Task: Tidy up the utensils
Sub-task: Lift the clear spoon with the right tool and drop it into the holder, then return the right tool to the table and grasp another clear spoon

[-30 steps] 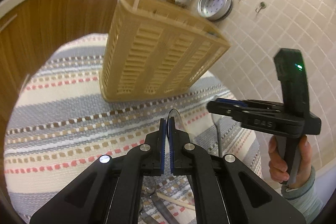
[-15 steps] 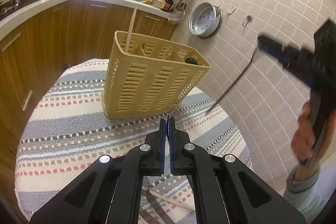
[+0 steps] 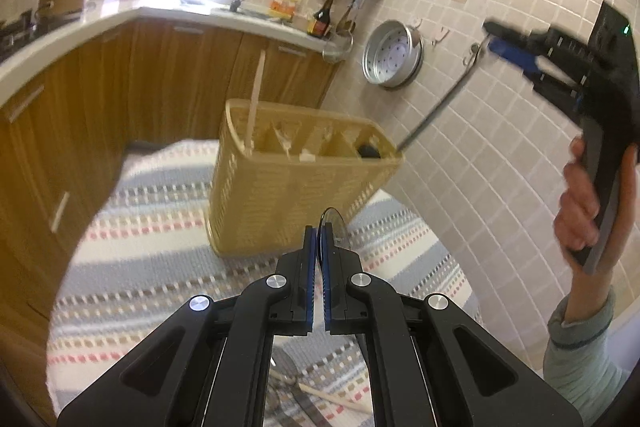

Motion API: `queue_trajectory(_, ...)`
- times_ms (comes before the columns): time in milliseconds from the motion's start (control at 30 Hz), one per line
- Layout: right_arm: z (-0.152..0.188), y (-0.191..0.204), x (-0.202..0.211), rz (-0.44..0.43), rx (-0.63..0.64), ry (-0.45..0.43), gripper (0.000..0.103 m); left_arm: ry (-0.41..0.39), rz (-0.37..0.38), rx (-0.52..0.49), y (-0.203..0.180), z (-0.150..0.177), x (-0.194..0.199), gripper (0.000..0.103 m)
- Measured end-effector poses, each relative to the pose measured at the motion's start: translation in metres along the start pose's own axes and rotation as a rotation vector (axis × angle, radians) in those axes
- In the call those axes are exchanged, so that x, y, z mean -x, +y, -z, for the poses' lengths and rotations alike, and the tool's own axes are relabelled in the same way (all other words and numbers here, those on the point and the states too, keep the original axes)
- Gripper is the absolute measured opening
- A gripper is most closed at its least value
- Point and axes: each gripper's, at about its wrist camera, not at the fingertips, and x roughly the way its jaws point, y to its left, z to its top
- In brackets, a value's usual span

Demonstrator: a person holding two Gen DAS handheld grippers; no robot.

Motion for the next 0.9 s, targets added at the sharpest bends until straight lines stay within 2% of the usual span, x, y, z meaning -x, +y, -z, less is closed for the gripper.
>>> queue_trajectory(133,0.000,-0.003,-0.006,0.008,-0.003,-0.009,0.028,-0.075,-0.043,-0.047,-0.006,-0.031,0.014,0.001)
queue_trajectory(367,0.002,0.002,-0.015,0.024,0.025,-0.035,0.028,-0.313,-0.169,-0.133,-0.019,-0.086,0.041,0.001)
queue_trajectory(500,0.006,0.002,-0.025,0.040,0.037,-0.037,0.028,-0.435,-0.267,-0.193,-0.028,-0.101,0.042,0.001)
queue_trajectory(767,0.015,-0.005,-0.044,0.050,0.046,-0.013,0.028,-0.527,-0.444,-0.325,-0.047,-0.096,0.017,0.001)
queue_trajectory(900,0.021,-0.005,-0.051,0.049,0.050,0.014,0.028,-0.510,-0.479,-0.367,-0.053,-0.090,0.002,0.001)
